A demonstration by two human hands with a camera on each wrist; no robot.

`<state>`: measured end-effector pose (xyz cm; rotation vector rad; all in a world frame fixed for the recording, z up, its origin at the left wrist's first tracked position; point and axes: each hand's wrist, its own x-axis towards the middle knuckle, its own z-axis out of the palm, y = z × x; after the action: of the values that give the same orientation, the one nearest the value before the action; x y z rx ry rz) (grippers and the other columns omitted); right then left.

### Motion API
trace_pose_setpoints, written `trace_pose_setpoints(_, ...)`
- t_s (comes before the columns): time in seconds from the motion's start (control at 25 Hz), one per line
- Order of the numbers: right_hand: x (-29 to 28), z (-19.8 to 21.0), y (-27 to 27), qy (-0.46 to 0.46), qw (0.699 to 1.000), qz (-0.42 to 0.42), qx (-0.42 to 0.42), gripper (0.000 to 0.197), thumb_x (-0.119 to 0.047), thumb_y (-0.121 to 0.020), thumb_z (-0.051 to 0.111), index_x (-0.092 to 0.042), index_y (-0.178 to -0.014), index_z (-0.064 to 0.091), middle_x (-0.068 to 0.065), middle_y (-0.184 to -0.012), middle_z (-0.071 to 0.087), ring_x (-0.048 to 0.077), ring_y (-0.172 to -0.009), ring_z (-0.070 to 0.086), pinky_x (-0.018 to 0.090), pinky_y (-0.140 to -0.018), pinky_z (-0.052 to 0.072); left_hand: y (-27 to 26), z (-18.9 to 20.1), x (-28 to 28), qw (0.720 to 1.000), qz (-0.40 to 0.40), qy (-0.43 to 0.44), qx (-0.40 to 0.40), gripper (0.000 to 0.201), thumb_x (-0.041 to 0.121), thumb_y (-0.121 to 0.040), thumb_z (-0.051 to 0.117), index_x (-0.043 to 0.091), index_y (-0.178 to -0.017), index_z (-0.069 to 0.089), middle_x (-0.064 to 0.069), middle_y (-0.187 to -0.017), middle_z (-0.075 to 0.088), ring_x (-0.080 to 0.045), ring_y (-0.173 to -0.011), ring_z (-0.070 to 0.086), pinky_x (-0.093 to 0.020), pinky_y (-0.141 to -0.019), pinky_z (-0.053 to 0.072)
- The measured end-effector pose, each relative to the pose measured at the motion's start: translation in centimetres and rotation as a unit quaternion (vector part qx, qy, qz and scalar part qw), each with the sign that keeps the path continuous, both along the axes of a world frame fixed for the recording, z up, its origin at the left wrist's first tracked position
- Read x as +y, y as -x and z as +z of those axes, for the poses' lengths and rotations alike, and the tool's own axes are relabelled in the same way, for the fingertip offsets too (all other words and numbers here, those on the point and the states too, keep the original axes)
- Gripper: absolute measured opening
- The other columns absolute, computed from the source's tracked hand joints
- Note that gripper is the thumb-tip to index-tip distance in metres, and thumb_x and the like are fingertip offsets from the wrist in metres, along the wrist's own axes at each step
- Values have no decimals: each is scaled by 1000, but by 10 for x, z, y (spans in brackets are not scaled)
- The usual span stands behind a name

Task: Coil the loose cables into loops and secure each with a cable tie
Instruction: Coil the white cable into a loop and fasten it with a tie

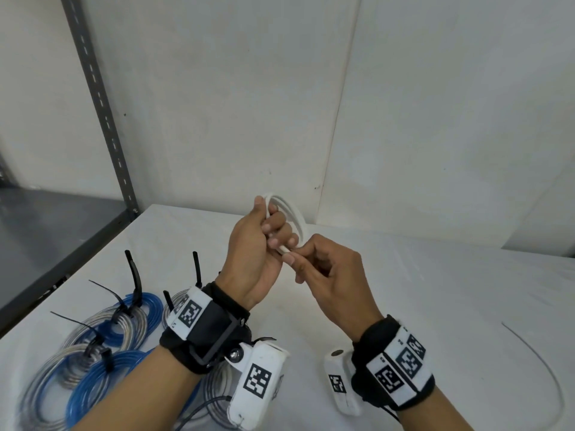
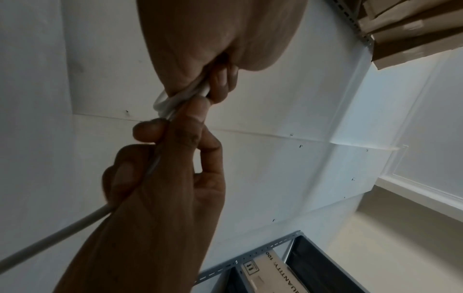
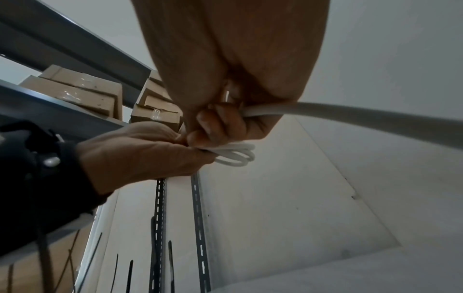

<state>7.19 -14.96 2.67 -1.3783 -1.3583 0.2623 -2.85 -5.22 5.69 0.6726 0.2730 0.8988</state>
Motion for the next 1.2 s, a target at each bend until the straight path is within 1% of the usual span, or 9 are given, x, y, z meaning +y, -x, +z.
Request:
trace_pose_setpoints(0.2,0,-1,-23,59,997,-27,-42,31,-43,-86,75,-19,-71,64,-1,-55,56,11,-52,46,28,-53,38,14,11,17,999,7,3,-49,41,36,-111,29,17,-77,45,11,-49,25,-5,-37,22,-20,-44,25)
trace_pose_setpoints(0.4,1,-9,-59,83,982,-114,-129,27,-43,-100,58,-23,-84,67,-3,-61,55,15,-58,52,38,-58,45,32,24,31,998,-16,-34,-47,39,35,-109,31,20,-76,43,11,-47,25,-8,-39,13,-19,-42,23)
trace_pose_setpoints(0.48,1,-11,-70,71,980,-167,-80,38,-48,-96,62,-16,-76,67,2,-58,52,11,-54,45,34,-56,38,37,28,31,997,-37,-61,-25,38,36,-108,32,20,-75,43,11,-48,22,-10,-43,9,-19,-43,22)
trace_pose_setpoints(0.56,3,-10,-73,43,977,-209,-19,44,-50,-90,69,-15,-64,63,-3,-51,46,6,-51,37,27,-53,33,33,26,25,991,-71,-109,24,38,37,-107,33,19,-75,42,10,-52,15,-10,-44,7,-22,-44,18)
trace_pose_setpoints(0.68,5,-6,-69,10,969,-245,21,34,-41,-89,75,-17,-67,66,-10,-51,48,5,-48,40,19,-50,33,17,10,11,958,-114,-230,129,39,40,-106,38,17,-75,44,9,-55,19,-7,-43,14,-23,-46,17)
trace_pose_setpoints(0.84,2,4,-58,-31,970,-238,37,12,-29,-87,79,-19,-80,77,-4,-64,68,8,-57,56,19,-55,45,5,-10,-7,853,-131,-411,293,45,42,-109,37,12,-83,57,8,-61,32,-10,-54,28,-22,-53,28)
trace_pose_setpoints(0.92,2,8,-49,-37,974,-221,35,10,-22,-90,75,-19,-81,77,-3,-66,70,8,-58,59,17,-56,45,1,-15,-16,822,-127,-450,325,46,40,-110,33,11,-89,63,10,-61,36,-9,-57,33,-22,-58,33)
trace_pose_setpoints(1.08,1,15,-30,-10,988,-145,51,21,-14,-101,56,-15,-96,77,-9,-69,70,5,-65,63,18,-64,49,-2,-17,-20,810,-94,-463,348,44,39,-111,31,16,-80,52,13,-62,38,-11,-60,32,-29,-61,31)
trace_pose_setpoints(1.2,0,17,-19,-15,994,-105,9,25,-13,-103,51,-16,-109,75,-19,-70,67,1,-68,63,11,-64,44,-3,-17,-16,834,-37,-434,337,40,37,-112,29,17,-81,45,13,-63,37,-9,-60,32,-25,-58,30)
